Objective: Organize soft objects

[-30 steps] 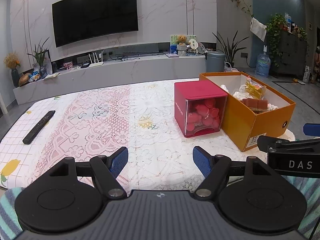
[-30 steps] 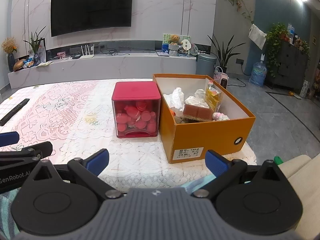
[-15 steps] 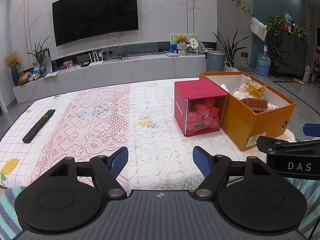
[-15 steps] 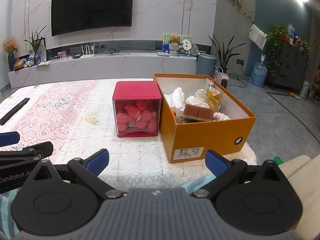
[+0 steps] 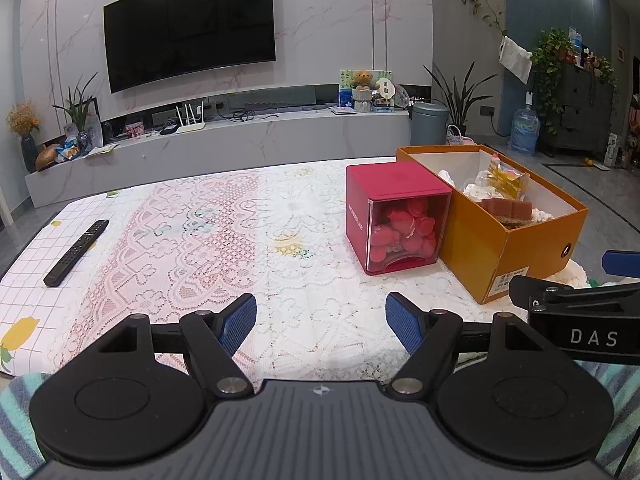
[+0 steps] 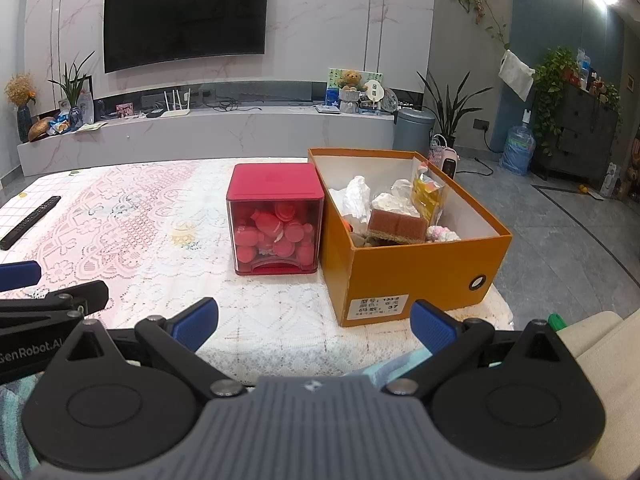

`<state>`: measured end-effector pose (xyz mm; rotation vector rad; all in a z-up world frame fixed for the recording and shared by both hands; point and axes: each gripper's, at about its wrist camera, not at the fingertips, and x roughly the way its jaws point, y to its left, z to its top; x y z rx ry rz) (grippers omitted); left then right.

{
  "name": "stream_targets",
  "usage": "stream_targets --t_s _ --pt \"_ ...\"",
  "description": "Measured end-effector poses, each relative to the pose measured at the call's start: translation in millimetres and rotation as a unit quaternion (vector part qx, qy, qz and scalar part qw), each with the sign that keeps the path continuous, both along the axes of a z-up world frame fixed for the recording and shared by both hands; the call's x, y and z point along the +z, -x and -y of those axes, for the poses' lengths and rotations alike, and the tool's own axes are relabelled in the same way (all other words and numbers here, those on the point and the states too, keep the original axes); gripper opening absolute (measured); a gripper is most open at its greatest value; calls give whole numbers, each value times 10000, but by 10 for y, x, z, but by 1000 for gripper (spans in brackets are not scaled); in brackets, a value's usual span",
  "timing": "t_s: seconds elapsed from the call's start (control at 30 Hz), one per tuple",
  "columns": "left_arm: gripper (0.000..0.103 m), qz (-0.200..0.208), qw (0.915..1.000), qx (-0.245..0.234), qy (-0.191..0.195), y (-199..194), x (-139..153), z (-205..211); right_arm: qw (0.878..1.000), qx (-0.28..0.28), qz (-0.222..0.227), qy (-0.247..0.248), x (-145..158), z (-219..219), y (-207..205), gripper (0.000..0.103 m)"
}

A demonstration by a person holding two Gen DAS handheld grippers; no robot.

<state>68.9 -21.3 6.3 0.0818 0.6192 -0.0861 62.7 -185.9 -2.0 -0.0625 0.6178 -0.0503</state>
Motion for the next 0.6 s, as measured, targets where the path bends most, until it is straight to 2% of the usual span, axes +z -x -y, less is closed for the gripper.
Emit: stream_targets --t_s 0.6 --pt "87 8 10000 1 1 5 7 10 10000 30 9 12 4 -16 9 100"
